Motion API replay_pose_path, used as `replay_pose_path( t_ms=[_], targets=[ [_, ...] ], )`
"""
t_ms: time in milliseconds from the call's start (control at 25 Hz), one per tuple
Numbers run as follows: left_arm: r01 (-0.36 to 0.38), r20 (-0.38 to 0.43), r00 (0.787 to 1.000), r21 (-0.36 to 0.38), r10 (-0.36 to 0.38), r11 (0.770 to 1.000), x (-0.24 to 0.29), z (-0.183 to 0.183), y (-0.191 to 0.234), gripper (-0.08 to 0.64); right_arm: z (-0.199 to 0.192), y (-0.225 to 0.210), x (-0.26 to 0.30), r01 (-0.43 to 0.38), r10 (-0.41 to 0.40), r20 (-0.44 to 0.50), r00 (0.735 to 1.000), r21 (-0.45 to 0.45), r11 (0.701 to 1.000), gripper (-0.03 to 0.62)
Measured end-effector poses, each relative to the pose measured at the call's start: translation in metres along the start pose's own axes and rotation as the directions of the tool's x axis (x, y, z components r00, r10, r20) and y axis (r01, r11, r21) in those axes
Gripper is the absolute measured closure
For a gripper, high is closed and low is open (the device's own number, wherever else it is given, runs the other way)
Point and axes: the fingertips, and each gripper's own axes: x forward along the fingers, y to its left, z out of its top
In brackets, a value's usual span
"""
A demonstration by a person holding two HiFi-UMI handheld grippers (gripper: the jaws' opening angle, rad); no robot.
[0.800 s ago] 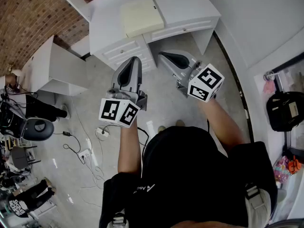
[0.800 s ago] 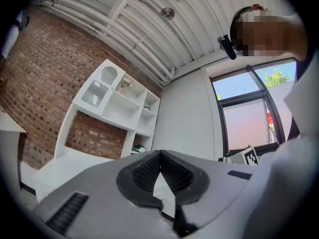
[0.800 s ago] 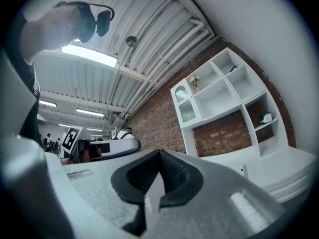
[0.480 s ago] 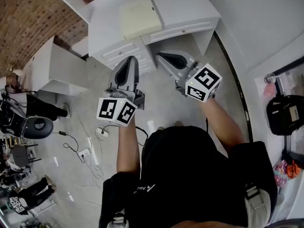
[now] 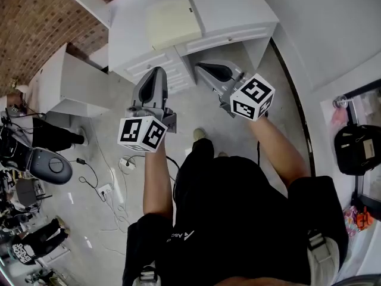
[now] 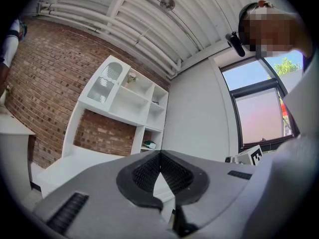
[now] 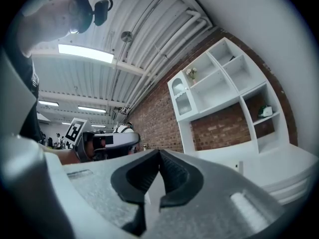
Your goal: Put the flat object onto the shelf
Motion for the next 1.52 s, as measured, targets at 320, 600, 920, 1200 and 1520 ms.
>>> replay_pose_path(
  t_ms=[320,600,920,1200,1520],
  targets=[
    [-0.064,-0.025,0.998,-0.038,0.063,0.997,0.04,-0.026,0.068,0.561,-0.026,-0.06,0.035,0.063,-0.064,-0.055,0.996,-0.027,0.998,0.591],
    [-0.134,-0.09,0.988,-0.078,0.127,0.988,0.096,-0.058,0.154,0.561,-0.049,-0.134,0.087,0.124,-0.123,-0.103,0.987,-0.004,0.992,0.561],
    [-0.243,-0.211,0.954,-0.12,0.215,0.962,0.15,-0.101,0.264,0.513,-0.083,-0.212,0.15,0.216,-0.207,-0.168,0.964,0.034,0.976,0.497],
    [-0.271,-0.3,0.93,-0.168,0.213,0.948,0.181,-0.142,0.315,0.442,-0.112,-0.264,0.175,0.319,-0.305,-0.216,0.928,0.032,0.947,0.446],
    [-0.32,-0.412,0.885,-0.2,0.216,0.926,0.209,-0.183,0.347,0.357,-0.142,-0.32,0.179,0.443,-0.405,-0.301,0.863,0.066,0.894,0.322]
  ],
)
